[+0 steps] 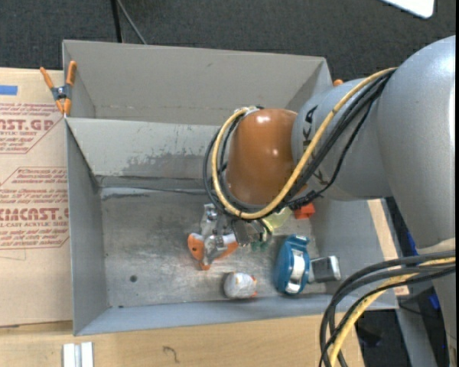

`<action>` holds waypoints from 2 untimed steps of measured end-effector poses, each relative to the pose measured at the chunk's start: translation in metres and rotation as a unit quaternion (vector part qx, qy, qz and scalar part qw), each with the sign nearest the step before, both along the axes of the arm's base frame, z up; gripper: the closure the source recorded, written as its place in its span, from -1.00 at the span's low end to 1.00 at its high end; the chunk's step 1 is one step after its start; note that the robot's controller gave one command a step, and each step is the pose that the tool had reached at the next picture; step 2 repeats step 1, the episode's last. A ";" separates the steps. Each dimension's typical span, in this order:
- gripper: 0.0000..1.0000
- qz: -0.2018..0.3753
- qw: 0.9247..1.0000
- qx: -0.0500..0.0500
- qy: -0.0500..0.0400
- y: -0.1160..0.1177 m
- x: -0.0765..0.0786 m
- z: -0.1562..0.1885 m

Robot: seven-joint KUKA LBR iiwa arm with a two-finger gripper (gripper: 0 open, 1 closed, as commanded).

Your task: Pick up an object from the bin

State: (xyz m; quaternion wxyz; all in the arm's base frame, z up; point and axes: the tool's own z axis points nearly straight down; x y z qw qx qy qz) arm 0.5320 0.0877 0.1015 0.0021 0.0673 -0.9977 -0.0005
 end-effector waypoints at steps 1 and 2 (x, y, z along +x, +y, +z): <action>1.00 0.000 1.000 0.000 0.000 0.000 0.000 0.021; 1.00 0.000 1.000 0.000 0.000 0.000 0.000 0.021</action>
Offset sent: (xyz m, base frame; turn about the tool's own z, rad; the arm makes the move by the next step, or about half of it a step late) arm 0.0000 -0.0001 0.0151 0.0000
